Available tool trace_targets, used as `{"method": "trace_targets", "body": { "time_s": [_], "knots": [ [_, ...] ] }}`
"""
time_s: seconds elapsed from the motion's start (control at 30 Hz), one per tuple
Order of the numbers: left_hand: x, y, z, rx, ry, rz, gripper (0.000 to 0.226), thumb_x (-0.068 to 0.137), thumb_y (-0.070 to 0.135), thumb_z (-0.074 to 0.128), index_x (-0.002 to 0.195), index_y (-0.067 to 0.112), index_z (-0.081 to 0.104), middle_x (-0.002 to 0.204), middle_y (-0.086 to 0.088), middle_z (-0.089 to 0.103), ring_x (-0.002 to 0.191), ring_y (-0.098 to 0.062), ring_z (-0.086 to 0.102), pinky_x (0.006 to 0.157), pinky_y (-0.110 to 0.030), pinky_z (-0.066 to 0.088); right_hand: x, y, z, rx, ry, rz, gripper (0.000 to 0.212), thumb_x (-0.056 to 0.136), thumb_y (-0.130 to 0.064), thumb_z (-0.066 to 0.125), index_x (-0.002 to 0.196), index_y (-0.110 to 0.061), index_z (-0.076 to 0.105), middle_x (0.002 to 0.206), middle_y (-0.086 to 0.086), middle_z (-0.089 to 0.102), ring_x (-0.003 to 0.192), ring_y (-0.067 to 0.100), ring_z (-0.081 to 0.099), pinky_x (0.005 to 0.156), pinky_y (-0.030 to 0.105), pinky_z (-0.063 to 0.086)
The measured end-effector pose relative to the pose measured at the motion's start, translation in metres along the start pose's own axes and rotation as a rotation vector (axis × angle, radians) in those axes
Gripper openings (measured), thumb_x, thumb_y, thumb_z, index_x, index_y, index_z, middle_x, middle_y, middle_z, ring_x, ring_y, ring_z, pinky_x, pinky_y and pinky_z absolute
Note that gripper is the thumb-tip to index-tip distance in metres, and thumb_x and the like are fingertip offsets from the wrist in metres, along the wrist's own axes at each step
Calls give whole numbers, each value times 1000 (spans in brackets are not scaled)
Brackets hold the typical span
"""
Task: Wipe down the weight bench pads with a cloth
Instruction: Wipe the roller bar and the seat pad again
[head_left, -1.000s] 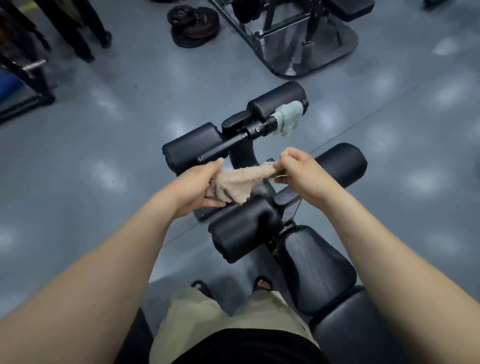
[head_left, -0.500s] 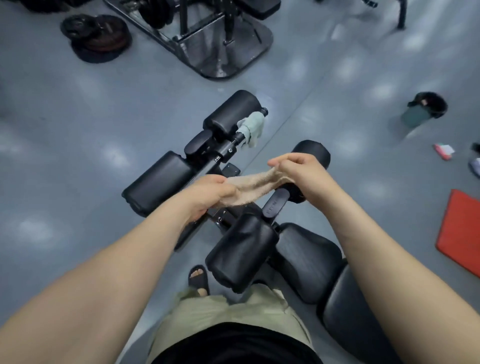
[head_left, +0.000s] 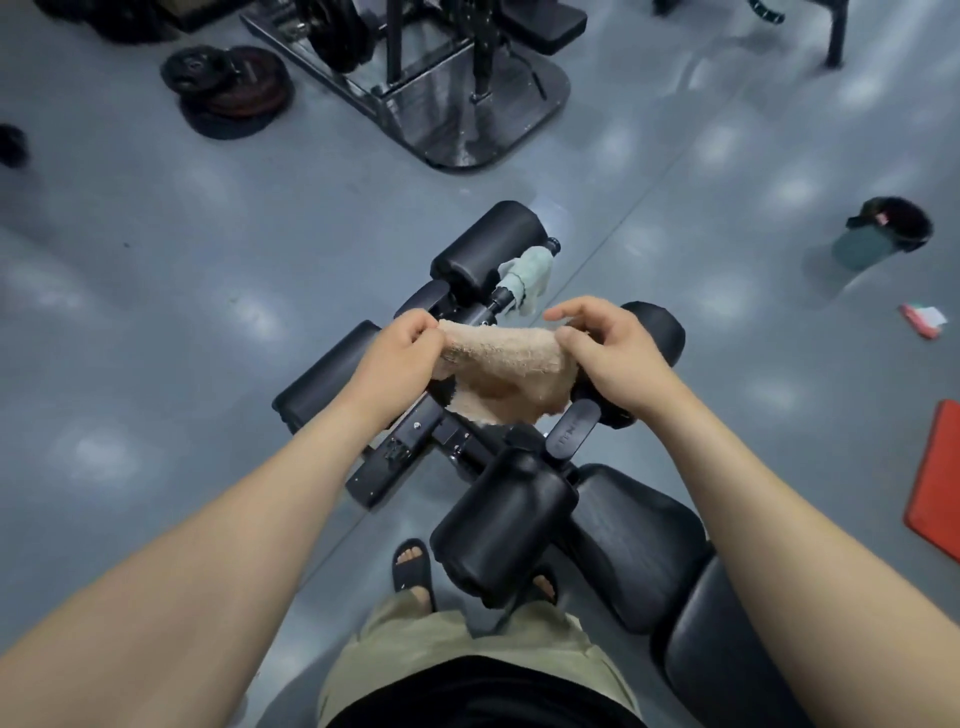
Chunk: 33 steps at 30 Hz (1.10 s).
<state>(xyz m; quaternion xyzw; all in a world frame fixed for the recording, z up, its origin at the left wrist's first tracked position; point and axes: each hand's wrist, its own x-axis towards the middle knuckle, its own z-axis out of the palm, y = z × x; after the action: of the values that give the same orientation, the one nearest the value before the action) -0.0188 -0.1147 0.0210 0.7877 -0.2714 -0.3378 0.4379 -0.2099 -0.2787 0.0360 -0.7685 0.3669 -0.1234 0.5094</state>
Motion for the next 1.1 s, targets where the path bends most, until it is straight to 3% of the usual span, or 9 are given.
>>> {"method": "trace_targets", "body": {
  "time_s": [0.2,0.43,0.5,0.6,0.67,0.83,0.9,1.0,1.1],
  "knots": [
    [-2,13,-2,-41,38,-3,13,88,30,44,84,28,56,71,15,55,73,-13,53,71,-38,46,5,7,8,84,-149,162,18,104,-34,51,108,-39,68,84,-1,68,67,25,63,70,47,57],
    [6,5,-15,203,-160,-76,14,104,41,45,94,42,55,92,2,65,83,-23,63,71,-41,55,3,-6,17,359,-467,192,29,100,-18,62,127,-26,66,88,1,68,56,13,57,52,25,47],
    [11,6,-22,-89,-170,-186,13,105,34,50,96,33,60,94,-1,67,83,-21,64,73,-36,54,2,-18,16,477,-426,148,26,99,-5,59,120,-17,70,86,1,68,59,9,59,54,21,50],
    [13,9,-27,-1042,-271,-507,41,99,46,53,119,11,63,114,-12,71,100,-29,71,85,-41,58,6,-28,13,716,-252,145,23,98,0,57,104,-15,74,99,9,70,81,16,66,73,28,57],
    [7,1,-15,-1201,-303,-604,56,97,50,50,125,4,61,118,-17,71,99,-34,73,77,-45,60,10,-25,13,698,-141,188,22,99,-1,56,102,-14,75,96,6,73,80,19,66,73,33,57],
    [11,-16,15,-842,-146,-558,47,90,4,56,135,18,50,125,-19,62,84,-29,68,60,-37,58,9,3,11,437,16,308,21,99,-2,56,101,-14,73,92,10,63,68,22,56,60,35,52],
    [16,-16,10,-510,-32,-424,49,89,6,59,128,35,57,116,-13,67,82,-23,70,70,-47,63,8,9,9,370,24,321,17,99,-4,58,105,-12,72,93,10,63,70,23,58,68,40,59],
    [16,-14,-3,-45,-75,-199,27,93,18,61,113,34,68,98,4,71,58,1,63,59,-22,52,10,17,10,287,29,310,16,96,-13,63,108,-17,74,94,6,74,79,33,68,87,53,58],
    [22,-20,-13,156,-129,-77,28,92,22,64,116,37,66,106,10,72,93,-9,69,85,-28,54,13,17,16,161,-1,274,31,88,-16,67,118,-23,71,96,9,76,83,27,71,90,44,57]
  ]
}}
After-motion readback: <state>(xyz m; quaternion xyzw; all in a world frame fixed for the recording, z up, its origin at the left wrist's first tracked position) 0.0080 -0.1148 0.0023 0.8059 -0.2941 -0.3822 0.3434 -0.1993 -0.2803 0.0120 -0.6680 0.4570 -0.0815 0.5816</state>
